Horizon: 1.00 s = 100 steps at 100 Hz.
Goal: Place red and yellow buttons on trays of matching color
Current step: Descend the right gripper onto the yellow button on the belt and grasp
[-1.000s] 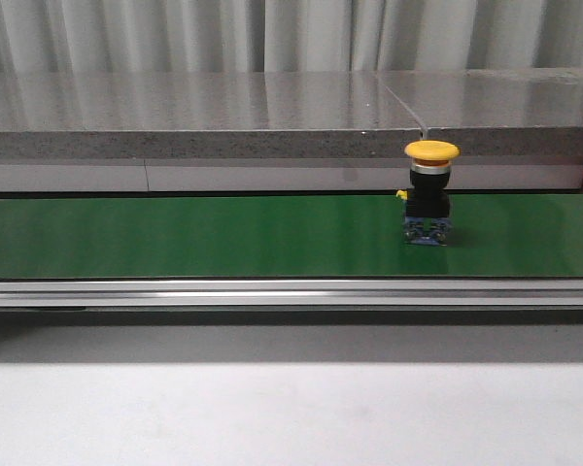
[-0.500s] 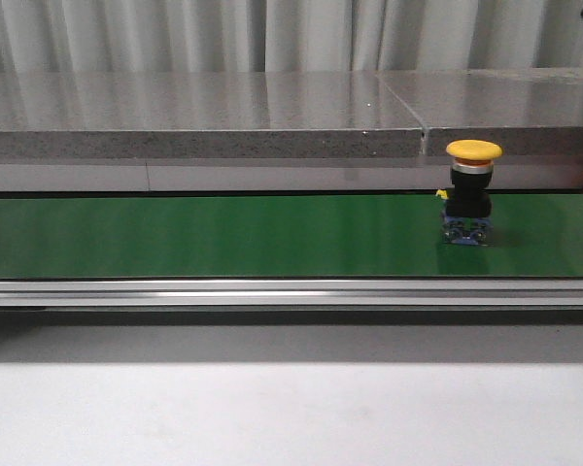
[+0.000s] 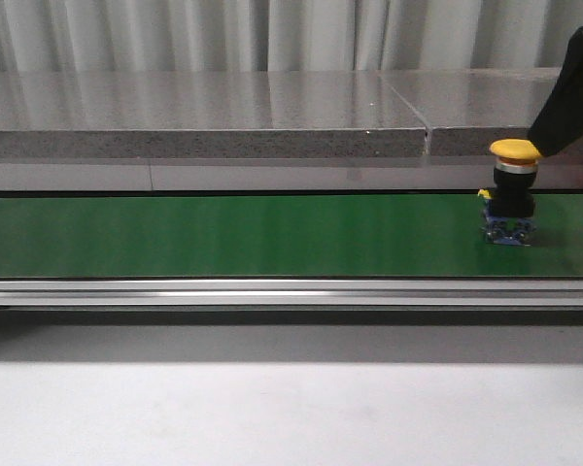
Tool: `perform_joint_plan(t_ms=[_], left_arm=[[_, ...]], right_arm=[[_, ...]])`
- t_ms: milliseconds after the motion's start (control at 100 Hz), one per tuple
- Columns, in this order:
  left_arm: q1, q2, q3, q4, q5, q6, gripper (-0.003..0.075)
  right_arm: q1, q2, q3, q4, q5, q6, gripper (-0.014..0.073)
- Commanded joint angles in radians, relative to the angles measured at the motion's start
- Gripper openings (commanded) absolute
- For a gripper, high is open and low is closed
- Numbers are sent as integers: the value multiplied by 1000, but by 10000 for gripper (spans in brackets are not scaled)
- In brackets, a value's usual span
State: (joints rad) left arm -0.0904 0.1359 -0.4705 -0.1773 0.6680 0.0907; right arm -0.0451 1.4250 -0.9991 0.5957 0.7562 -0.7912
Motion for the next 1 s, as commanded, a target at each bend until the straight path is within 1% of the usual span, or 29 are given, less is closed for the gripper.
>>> perform_joint_plan(t_ms=[0,300,360,390,410,420,440,490,510,530,540,560,600,610,660,710,830,920,990], left_arm=[[-6,13,-24,-17,-73,-5,-19],[-6,13,-24,-17,-73,-5,-19],[-6,13,-24,-17,-73,-5,-19],[-6,13,-24,-17,-73,-5,-19],[-6,13,-24,-17,-73,-5,-19],[-6,13,-24,-17,-73,-5,-19],[-6,13,-24,-17,-73,-5,-19],[-6,13,-24,-17,-73,-5,-19],[-6,13,-24,-17,-73,-5,-19],[-6,13,-24,-17,-73,-5,-19],[-6,13,-24,-17,-73,-5,-19],[-6,13,-24,-17,-73,-5,-19],[-6,13,-24,-17,-73,-5,-19],[-6,13,-24,-17,-73,-5,-19],[-6,13,-24,-17,-73,-5,-19],[-6,13,-24,-17,-73,-5,-19],[-6,13,-24,-17,-73,-5,-19],[-6,13,-24,-17,-73,-5,-19],[-6,13,-24,-17,-73,-5,-19]], right_arm=[[10,-12,-22,37,-52,-13,635],[26,68,-22,51,-116,-13,635],[26,78,-22,53,-126,-13,617],[26,80,-22,53,-130,-13,588],[26,80,-22,53,-130,-13,545],[26,80,-22,53,-130,-13,545],[26,80,-22,53,-130,-13,488],[26,80,-22,53,-129,-6,387],[26,80,-22,53,-126,-4,313],[26,80,-22,53,-124,-3,276],[26,80,-22,53,-122,-3,240],[26,80,-22,53,-119,-3,205],[26,79,-22,53,-110,-3,101],[26,79,-22,53,-109,-3,101],[26,74,-22,53,-100,-3,26],[26,62,-22,53,-95,-1,-3],[16,8,-22,47,-92,25,-5],[-10,-52,-22,22,-92,81,-5],[-51,-95,-22,10,-91,136,-5]])
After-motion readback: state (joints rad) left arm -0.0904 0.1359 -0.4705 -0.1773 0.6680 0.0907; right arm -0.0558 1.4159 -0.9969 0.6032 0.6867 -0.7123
